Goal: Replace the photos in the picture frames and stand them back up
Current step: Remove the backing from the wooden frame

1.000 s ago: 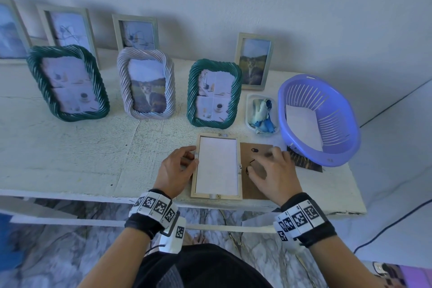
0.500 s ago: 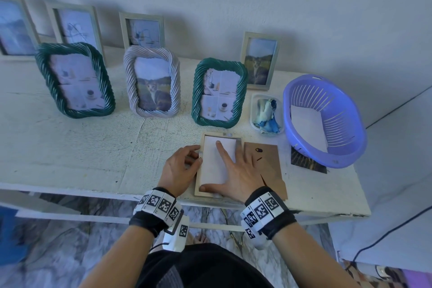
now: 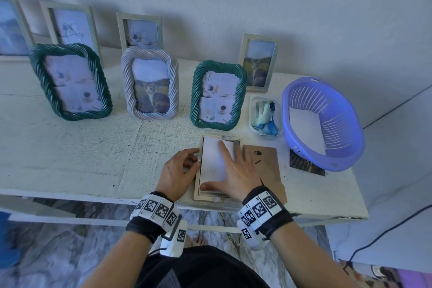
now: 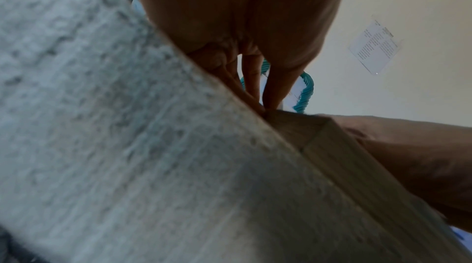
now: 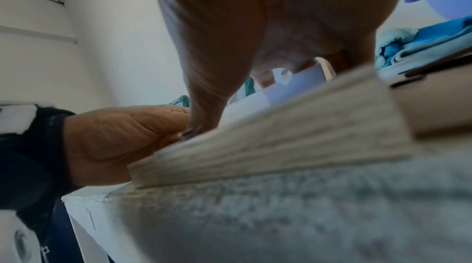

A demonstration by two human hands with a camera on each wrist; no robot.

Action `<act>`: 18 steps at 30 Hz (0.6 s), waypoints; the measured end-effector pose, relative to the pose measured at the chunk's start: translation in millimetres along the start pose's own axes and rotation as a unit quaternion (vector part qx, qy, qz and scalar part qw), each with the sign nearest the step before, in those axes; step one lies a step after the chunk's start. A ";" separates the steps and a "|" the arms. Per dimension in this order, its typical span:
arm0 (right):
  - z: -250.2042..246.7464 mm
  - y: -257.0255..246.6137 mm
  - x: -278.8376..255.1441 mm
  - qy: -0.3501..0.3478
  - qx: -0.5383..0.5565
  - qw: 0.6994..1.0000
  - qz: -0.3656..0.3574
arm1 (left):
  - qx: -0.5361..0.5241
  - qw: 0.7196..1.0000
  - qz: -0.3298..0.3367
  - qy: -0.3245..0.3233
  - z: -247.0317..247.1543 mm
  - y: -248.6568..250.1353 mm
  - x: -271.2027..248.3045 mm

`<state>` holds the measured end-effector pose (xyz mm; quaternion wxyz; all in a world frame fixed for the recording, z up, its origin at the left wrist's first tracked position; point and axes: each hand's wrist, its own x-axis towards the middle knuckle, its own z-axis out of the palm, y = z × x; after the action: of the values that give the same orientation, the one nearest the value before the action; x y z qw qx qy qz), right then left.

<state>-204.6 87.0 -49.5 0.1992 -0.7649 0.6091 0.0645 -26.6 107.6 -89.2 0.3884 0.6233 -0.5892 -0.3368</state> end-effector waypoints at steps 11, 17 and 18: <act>-4.0 2.3 -13.4 0.119 0.079 0.989 -0.043 | -0.096 0.995 -0.030 0.027 -1.5 14.5 -1.8; 4.0 5.9 -12.0 0.088 0.136 0.986 -0.049 | -0.109 0.993 -0.054 0.002 3.3 31.2 -5.3; 5.7 6.7 -11.1 0.091 0.140 0.985 -0.046 | -0.062 0.997 -0.034 0.018 4.1 29.3 -5.0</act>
<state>-212.9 98.0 -52.4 0.2512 -0.7592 0.5920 -0.1002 -44.4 112.1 -65.6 0.4253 0.6238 -0.5384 -0.3743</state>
